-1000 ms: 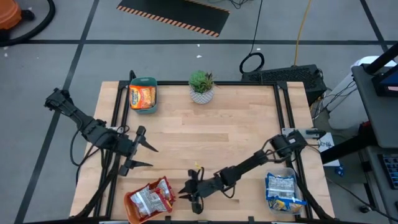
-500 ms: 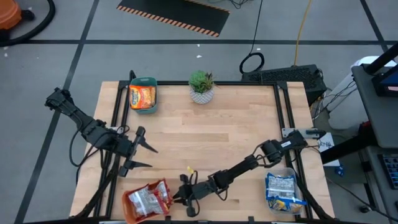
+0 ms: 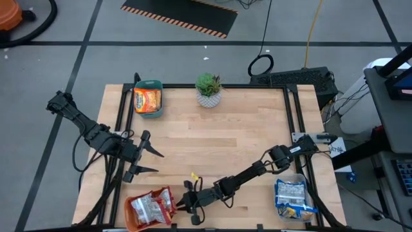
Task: Sort Maruchan noodles
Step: Adjust the orange bin
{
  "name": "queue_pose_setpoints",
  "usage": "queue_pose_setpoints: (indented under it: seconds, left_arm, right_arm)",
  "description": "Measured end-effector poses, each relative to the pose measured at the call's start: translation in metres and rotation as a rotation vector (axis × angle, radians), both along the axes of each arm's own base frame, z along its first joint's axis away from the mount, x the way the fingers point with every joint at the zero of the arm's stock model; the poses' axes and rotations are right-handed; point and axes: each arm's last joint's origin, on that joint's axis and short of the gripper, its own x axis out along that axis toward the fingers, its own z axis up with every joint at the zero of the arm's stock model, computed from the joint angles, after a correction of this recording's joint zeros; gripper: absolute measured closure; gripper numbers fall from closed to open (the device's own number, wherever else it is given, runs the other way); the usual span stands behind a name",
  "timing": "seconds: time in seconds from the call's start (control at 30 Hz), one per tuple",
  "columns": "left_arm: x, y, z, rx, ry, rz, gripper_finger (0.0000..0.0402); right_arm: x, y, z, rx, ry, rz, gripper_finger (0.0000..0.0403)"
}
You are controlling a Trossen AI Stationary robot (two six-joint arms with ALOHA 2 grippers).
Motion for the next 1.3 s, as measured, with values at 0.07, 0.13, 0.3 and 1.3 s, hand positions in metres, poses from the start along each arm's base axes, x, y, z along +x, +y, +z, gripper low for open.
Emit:
queue_pose_setpoints:
  seconds: [0.07,0.13,0.3,1.3]
  left_arm:
    - [0.0,0.0,0.0,0.0,-0.004,-0.001,0.0153]
    - [0.0,0.0,0.001,0.0,-0.012,-0.001,0.0153]
    - [0.0,0.0,0.002,0.015,-0.022,-0.003,0.0153]
    - [-0.013,-0.096,-0.039,-0.084,0.373,-0.199,0.0214]
  right_arm:
    - [0.0,0.001,0.001,-0.001,-0.007,0.003,0.0351]
    - [0.0,0.001,0.001,-0.005,-0.014,0.001,0.0351]
    - [0.002,-0.001,-0.005,-0.031,-0.061,0.013,0.0351]
    - [-0.016,-0.036,0.069,-0.43,0.247,-0.022,0.0351]
